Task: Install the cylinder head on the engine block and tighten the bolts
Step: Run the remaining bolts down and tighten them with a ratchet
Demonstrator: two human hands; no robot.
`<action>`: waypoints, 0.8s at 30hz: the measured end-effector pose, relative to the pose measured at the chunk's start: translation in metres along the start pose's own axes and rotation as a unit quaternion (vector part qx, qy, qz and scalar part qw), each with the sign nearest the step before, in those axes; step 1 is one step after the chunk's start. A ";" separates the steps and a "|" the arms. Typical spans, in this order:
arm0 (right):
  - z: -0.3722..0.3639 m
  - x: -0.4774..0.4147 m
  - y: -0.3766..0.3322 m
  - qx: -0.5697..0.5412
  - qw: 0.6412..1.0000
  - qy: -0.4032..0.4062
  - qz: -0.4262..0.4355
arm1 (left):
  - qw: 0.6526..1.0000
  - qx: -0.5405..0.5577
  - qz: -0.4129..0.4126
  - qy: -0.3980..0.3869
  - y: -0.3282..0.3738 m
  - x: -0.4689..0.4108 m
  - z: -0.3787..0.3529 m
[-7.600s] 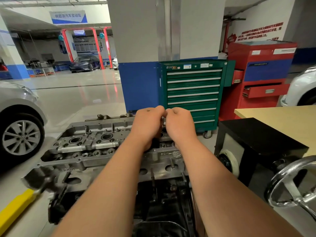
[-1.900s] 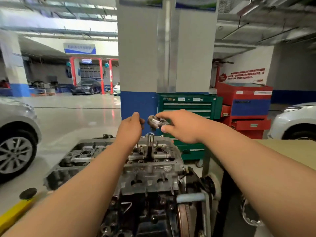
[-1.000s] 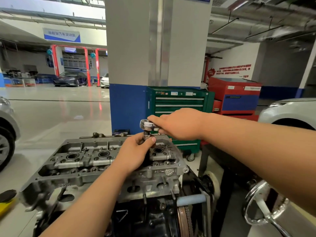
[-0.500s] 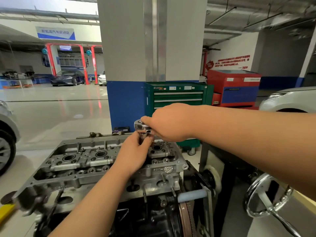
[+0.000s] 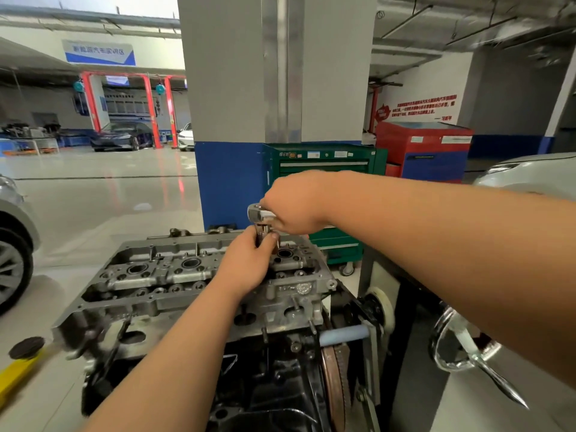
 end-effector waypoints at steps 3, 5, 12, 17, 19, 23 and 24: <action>-0.018 0.009 0.008 -0.122 0.991 0.049 -0.028 | 1.000 -0.006 -0.017 -0.003 -0.002 -0.004 -0.003; -0.031 0.014 0.012 -0.199 0.975 0.090 -0.041 | 0.999 -0.025 -0.024 0.002 -0.003 -0.008 -0.007; -0.033 0.004 0.020 -0.273 0.953 0.129 -0.030 | 1.000 -0.008 -0.027 -0.001 -0.007 -0.009 -0.006; -0.014 -0.004 0.015 -0.189 0.980 0.064 -0.014 | 1.000 0.008 -0.021 -0.005 -0.008 -0.009 -0.003; -0.011 -0.004 0.011 -0.181 0.982 0.045 -0.011 | 1.000 0.000 -0.018 -0.001 -0.007 -0.009 -0.002; -0.020 0.001 0.004 -0.207 0.977 0.052 -0.027 | 1.000 -0.020 -0.009 0.002 -0.005 -0.009 -0.003; -0.024 0.003 0.003 -0.214 0.974 0.061 -0.034 | 1.000 -0.017 -0.009 -0.004 -0.004 -0.010 -0.003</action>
Point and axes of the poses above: each hand's wrist, its own x-axis away from the middle knuckle, its own z-axis out of the back of the hand, y = z × x, the point moved 1 cm from there along -x, towards the middle knuckle, and after that the axes turned 12 degrees about z, right-handed, at the moved point
